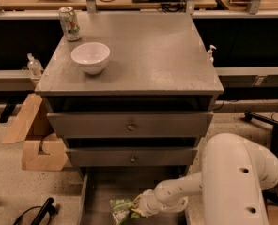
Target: Pick green jalapeno chip bag from bottom drawer and place on counter
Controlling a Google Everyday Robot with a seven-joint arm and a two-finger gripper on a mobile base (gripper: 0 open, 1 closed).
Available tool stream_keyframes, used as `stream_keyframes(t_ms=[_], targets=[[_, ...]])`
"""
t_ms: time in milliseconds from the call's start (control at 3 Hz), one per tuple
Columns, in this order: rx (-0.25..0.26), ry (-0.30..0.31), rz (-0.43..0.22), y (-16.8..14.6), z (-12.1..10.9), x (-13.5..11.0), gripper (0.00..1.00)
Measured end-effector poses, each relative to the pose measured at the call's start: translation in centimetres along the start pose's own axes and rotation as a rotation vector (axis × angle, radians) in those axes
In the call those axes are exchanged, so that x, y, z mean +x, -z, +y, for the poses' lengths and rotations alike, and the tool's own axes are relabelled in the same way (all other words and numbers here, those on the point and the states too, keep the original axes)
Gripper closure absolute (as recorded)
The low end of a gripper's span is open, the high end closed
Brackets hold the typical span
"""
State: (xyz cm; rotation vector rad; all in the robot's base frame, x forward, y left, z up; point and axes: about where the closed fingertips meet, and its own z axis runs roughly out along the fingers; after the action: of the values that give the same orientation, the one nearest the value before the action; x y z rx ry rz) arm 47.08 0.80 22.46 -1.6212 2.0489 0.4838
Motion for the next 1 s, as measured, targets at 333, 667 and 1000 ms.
stream_keyframes(t_ms=[333, 667, 1000], targets=[[0.0, 0.032, 0.002, 5.0, 0.8, -0.9, 1.0], [-0.004, 0.036, -0.017, 10.1, 0.3, -1.6, 1.0], [-0.012, 0.018, -0.054, 15.7, -0.9, -2.4, 1.0]])
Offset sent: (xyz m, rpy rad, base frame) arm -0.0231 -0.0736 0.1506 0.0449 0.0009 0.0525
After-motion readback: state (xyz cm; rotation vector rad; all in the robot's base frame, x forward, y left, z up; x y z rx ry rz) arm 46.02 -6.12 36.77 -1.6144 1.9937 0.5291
